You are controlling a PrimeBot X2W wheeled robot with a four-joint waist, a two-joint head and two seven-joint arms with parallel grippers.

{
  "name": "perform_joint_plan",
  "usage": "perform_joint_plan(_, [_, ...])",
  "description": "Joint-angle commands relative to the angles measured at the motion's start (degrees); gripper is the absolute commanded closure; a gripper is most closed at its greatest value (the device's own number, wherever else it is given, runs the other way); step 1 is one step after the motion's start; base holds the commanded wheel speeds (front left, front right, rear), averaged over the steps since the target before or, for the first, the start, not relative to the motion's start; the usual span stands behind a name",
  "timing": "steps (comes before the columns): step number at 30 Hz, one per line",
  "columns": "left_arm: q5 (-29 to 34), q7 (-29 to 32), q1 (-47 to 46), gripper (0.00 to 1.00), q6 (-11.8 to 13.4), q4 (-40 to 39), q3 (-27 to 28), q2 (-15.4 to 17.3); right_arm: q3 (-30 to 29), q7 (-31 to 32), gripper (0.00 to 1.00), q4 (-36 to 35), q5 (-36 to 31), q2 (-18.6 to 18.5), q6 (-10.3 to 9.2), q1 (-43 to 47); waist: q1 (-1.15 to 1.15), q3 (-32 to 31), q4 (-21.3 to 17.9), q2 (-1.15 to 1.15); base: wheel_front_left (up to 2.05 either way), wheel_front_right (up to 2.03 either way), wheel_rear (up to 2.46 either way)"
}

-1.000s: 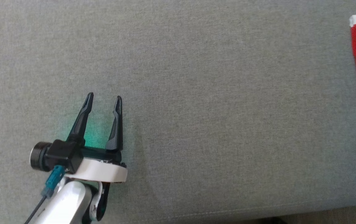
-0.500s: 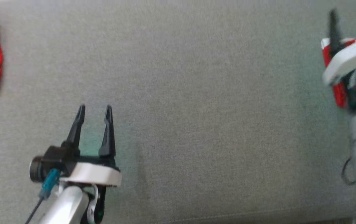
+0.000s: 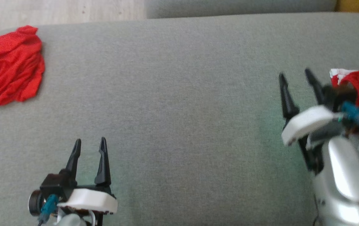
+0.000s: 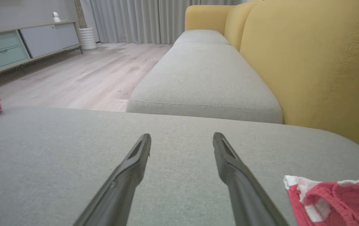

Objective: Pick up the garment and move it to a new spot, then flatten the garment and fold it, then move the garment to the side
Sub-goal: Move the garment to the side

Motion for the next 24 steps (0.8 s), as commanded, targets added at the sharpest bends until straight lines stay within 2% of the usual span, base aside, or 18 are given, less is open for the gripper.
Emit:
perform_joint_plan(1, [-0.45, -0.86, -0.72, 0.00, 0.12, -1.22, 2.56, 0.61, 1.03, -1.03, 0.00, -3.37, -0.25, 0.92, 0.21, 1.48, 0.01, -1.13, 0.98, 0.00, 0.00, 0.00, 0.00])
perform_joint_plan(5, [-0.53, -1.03, 0.56, 0.00, 0.08, -0.97, 2.51, 0.40, 0.63, -2.56, 0.00, -6.52, -0.14, 1.69, 0.21, 7.50, 0.01, -2.54, 1.79, 0.00, 0.00, 0.00, 0.00])
perform_joint_plan(8, [-0.57, -1.13, 1.63, 0.00, 0.12, -0.77, 2.38, 0.14, 1.21, -3.99, 0.00, -8.62, 2.39, 1.76, 0.21, 12.19, 0.01, -3.81, 2.09, 0.00, 0.00, 0.00, 0.00])
perform_joint_plan(16, [-1.12, -1.41, 5.93, 0.00, 0.52, -0.86, 3.22, -0.60, 3.12, -7.49, 0.00, -10.40, 7.20, 1.79, 0.21, 22.26, 0.01, -7.42, 0.87, 0.00, 0.00, 0.00, 0.00])
perform_joint_plan(24, [-0.88, -1.51, 7.34, 0.00, 0.32, -0.55, 3.72, -1.04, 3.50, -9.18, 0.00, -10.23, 7.52, 1.79, 0.21, 25.07, 0.01, -8.65, 0.07, 0.00, 0.00, 0.00, 0.00])
